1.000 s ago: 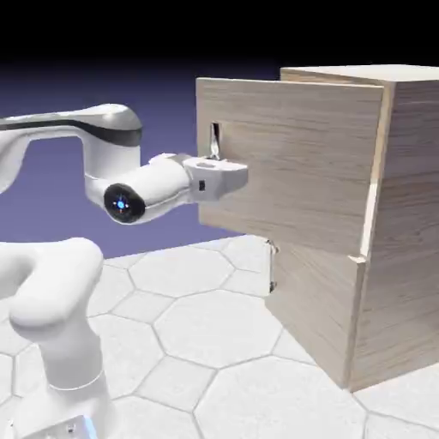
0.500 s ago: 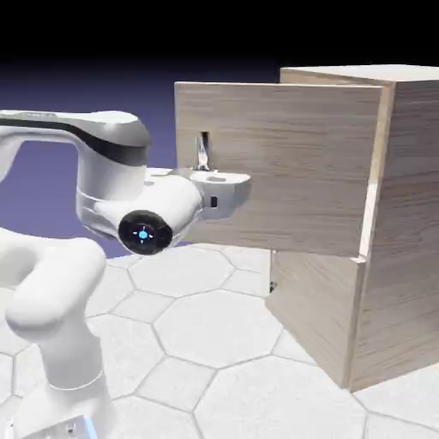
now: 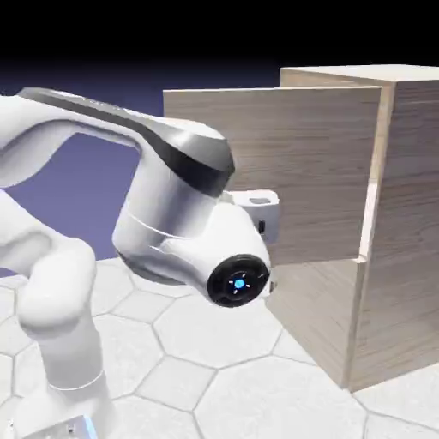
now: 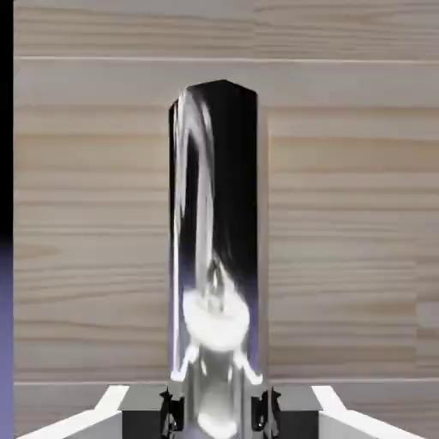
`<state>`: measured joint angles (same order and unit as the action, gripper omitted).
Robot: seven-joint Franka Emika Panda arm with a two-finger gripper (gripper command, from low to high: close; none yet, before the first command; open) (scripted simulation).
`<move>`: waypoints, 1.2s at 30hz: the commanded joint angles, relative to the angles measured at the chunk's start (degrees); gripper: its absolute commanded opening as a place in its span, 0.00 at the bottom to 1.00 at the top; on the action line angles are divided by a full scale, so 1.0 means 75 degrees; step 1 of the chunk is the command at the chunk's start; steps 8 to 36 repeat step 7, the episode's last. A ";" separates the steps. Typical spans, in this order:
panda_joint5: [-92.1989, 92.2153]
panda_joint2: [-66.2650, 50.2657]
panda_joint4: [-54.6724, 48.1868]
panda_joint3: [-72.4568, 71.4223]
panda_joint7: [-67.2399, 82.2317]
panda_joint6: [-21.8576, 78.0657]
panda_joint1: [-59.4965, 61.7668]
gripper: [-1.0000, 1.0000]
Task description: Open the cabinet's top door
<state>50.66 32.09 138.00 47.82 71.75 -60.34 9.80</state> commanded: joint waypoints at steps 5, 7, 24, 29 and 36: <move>-0.0346 -0.1375 -0.1324 0.1160 0.0751 0.1353 -0.1025 0.00; -0.0368 -0.1503 -0.1439 0.1264 0.0828 0.1476 -0.1114 1.00; -0.0368 -0.1503 -0.1439 0.1264 0.0828 0.1476 -0.1114 1.00; -0.0368 -0.1503 -0.1439 0.1264 0.0828 0.1476 -0.1114 1.00; -0.0368 -0.1503 -0.1439 0.1264 0.0828 0.1476 -0.1114 1.00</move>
